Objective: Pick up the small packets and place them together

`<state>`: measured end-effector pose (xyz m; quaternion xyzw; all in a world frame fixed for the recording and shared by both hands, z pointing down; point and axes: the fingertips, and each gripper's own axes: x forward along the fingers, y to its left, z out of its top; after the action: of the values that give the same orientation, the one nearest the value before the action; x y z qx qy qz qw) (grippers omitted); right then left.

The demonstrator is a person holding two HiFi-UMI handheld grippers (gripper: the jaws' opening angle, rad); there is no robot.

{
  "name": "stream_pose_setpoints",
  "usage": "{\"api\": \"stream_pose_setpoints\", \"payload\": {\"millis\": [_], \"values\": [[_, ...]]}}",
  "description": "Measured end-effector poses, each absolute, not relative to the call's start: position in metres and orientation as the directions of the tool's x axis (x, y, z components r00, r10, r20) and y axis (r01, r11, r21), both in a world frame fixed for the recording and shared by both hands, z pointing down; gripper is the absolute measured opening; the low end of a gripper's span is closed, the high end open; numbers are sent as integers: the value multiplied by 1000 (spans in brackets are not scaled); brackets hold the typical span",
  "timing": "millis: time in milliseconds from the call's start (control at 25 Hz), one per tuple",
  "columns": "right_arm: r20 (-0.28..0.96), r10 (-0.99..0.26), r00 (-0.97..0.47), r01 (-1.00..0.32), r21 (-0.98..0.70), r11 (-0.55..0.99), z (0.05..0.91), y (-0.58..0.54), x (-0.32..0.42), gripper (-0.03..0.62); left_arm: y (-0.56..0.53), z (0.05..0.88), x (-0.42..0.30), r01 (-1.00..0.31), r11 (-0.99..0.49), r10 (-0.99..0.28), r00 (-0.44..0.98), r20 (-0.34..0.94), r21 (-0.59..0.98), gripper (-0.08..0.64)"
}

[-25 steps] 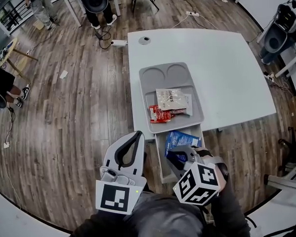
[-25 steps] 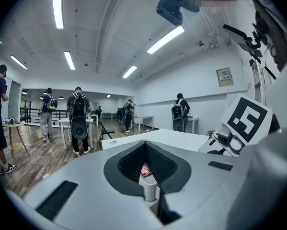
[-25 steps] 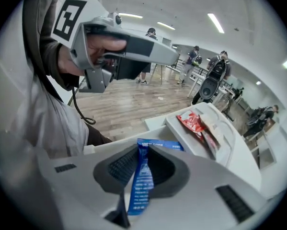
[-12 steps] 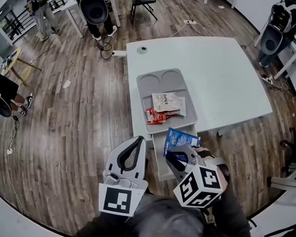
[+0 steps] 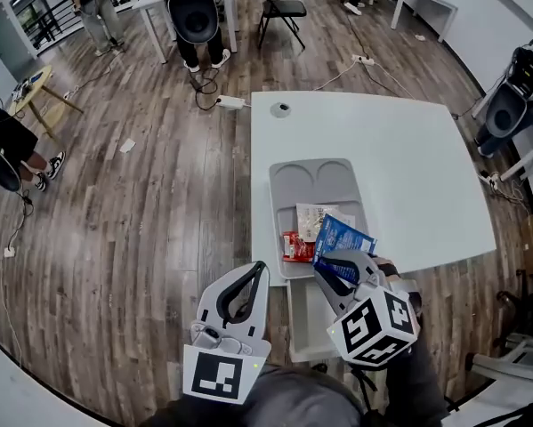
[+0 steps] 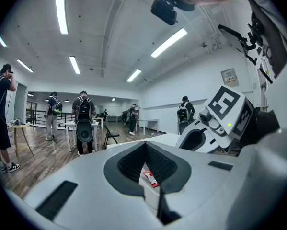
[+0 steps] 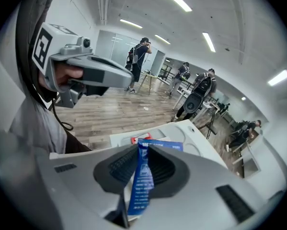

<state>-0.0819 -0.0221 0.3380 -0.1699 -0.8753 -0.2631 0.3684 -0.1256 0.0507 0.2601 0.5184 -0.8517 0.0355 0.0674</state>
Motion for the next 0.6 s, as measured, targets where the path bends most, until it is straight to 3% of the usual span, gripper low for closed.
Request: {"api": "stream_pose_setpoints", "payload": {"millis": [600], "values": [[741,156,-654,444,209,871,373,-44,-140,103,62,307,-170,-856,513,-830,-478,287,57,0]]}}
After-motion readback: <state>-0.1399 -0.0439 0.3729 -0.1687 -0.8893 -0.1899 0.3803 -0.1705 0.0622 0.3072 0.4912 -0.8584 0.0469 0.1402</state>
